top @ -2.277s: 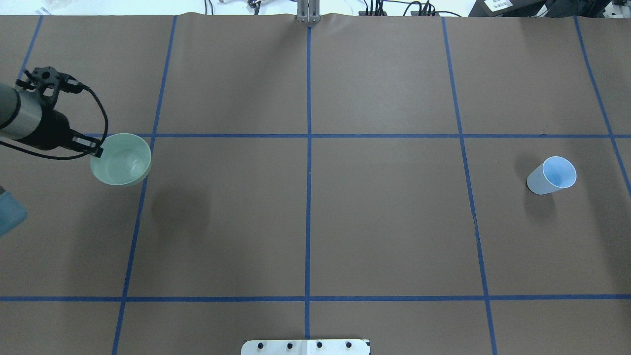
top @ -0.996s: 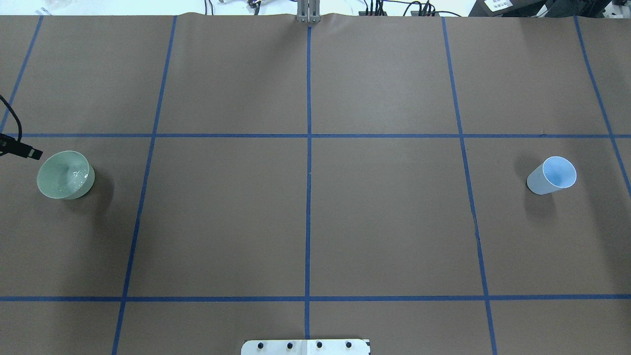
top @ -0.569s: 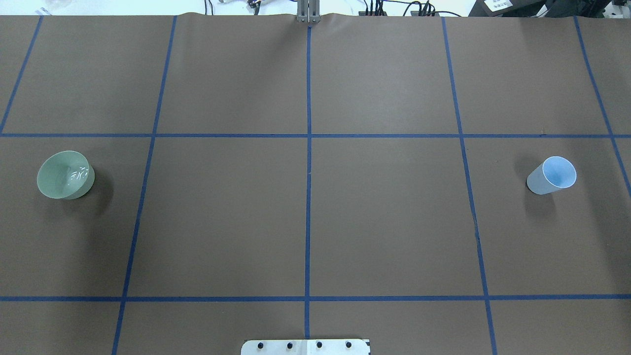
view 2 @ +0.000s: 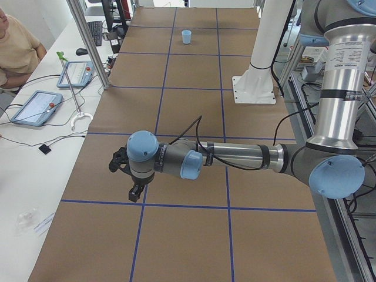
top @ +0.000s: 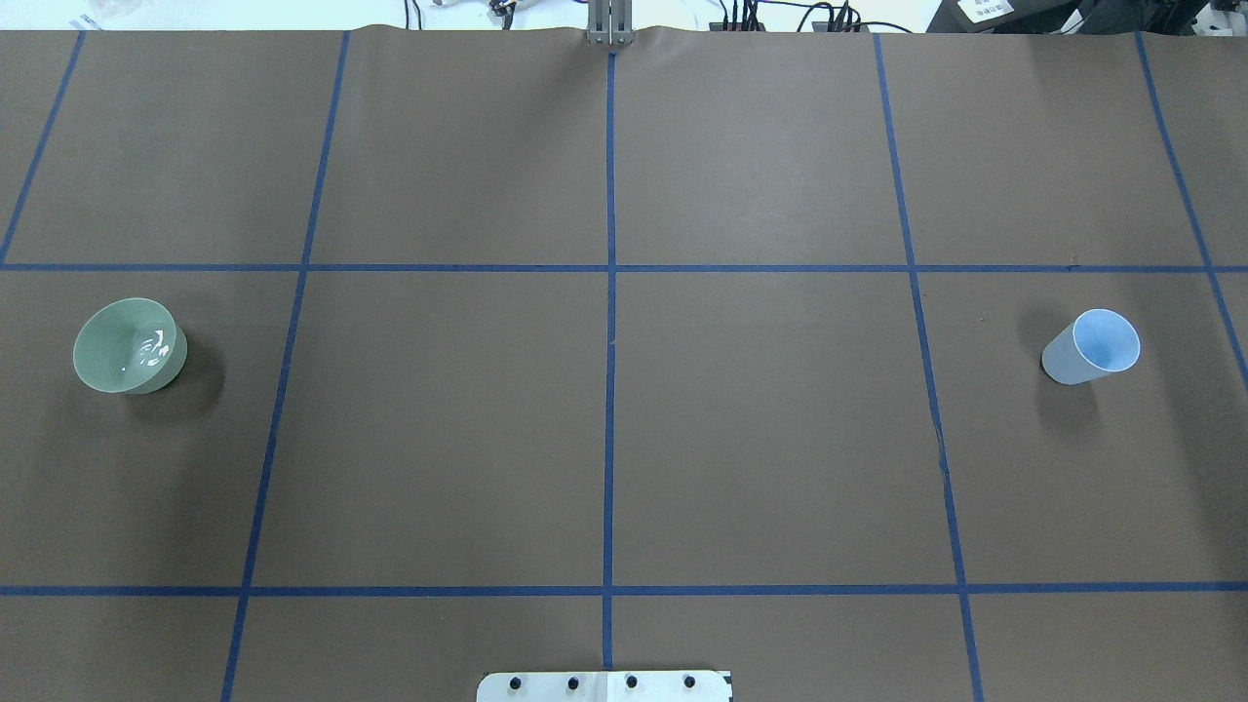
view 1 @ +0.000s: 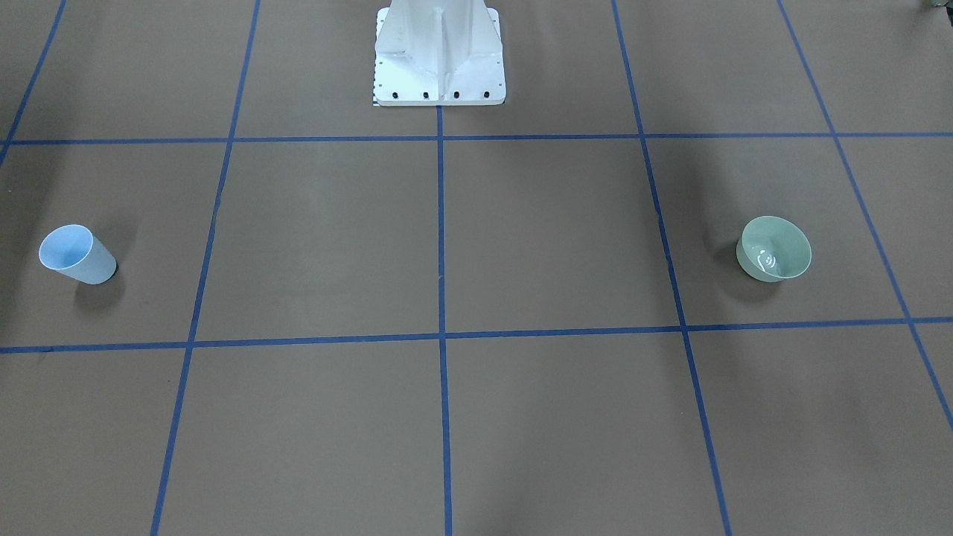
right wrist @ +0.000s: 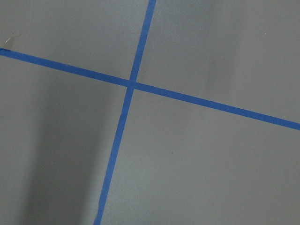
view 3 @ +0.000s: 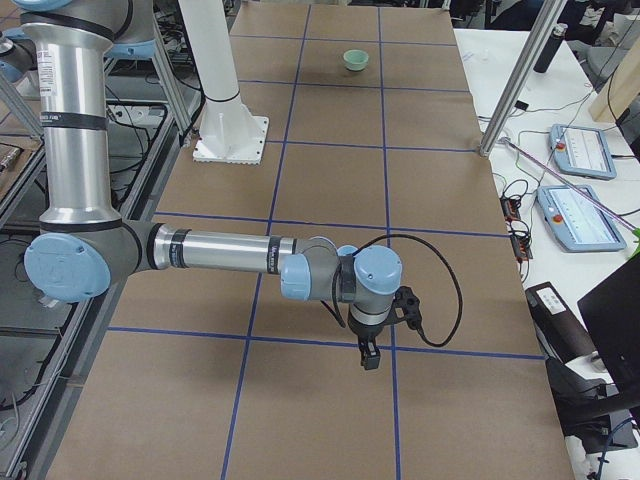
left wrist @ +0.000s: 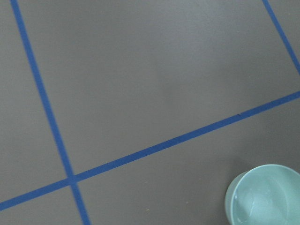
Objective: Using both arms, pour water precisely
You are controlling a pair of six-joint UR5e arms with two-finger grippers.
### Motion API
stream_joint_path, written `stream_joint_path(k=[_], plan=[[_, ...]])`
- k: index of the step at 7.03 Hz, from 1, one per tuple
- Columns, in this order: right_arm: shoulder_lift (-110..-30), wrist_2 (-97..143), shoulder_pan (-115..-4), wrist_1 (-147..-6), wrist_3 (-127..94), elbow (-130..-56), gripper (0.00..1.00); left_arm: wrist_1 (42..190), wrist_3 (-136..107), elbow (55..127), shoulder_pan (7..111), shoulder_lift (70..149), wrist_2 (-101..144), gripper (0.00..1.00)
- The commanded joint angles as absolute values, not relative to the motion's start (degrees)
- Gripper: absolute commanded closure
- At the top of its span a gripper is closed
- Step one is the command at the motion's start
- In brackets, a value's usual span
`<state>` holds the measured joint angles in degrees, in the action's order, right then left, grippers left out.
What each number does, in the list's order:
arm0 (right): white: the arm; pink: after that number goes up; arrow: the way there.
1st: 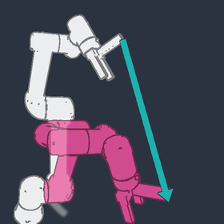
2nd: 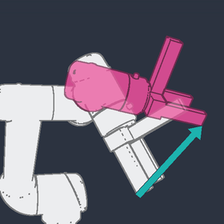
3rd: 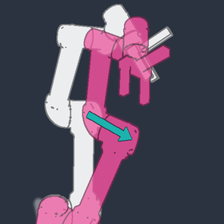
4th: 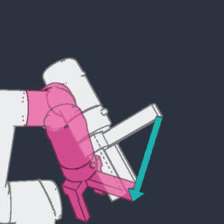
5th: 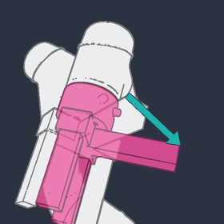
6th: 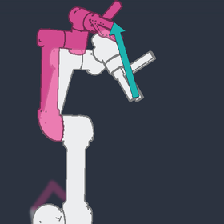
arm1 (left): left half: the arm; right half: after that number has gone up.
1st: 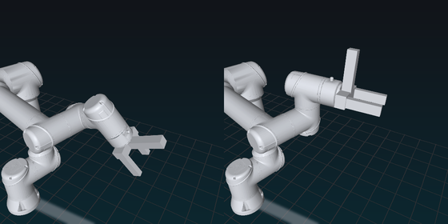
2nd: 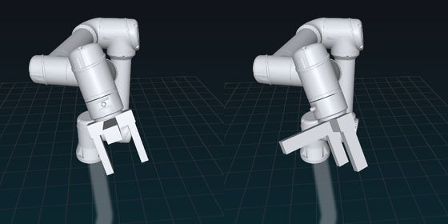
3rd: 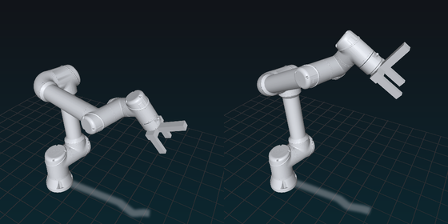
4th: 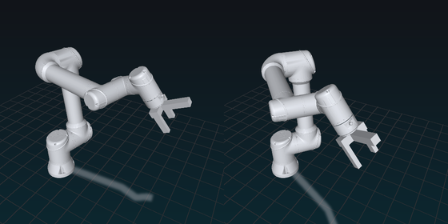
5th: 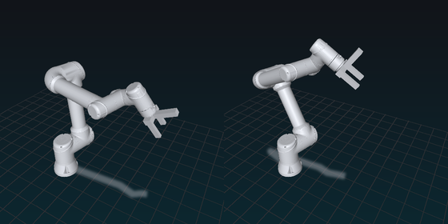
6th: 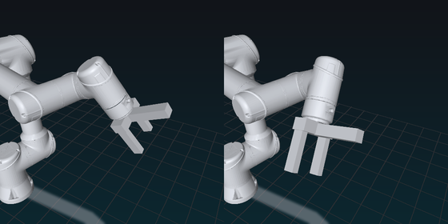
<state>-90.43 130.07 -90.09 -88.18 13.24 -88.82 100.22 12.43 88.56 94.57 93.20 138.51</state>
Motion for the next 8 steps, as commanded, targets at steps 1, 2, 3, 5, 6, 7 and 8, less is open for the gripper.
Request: stream_joint_path(k=[1,2,3,5,6,7,8], plan=[[-90.5,130.1,-90.1,-88.2,13.4,-88.9,0.00,99.1,11.2,87.0,96.0,90.7,138.3,0.00],[-90.5,130.1,-90.1,-88.1,13.4,-88.9,0.00,100.1,6.6,87.2,96.2,89.4,138.3,0.00],[-90.7,130.1,-90.1,-88.1,13.5,-89.1,0.00,100.2,6.6,87.9,96.1,88.4,137.6,0.00],[-90.6,130.1,-90.1,-88.1,13.5,-88.9,0.00,100.4,6.6,88.1,95.8,85.3,133.9,0.00],[-90.7,130.1,-90.1,-88.1,13.5,-88.9,0.00,100.5,6.7,88.3,95.8,85.1,133.8,0.00],[-90.7,130.1,-90.1,-88.1,13.4,-88.9,0.00,100.5,6.9,88.4,95.8,85.1,133.8,0.00],[-90.9,130.1,-90.1,-88.1,13.4,-88.8,0.00,100.4,6.9,88.3,95.5,85.1,133.7,0.00]])
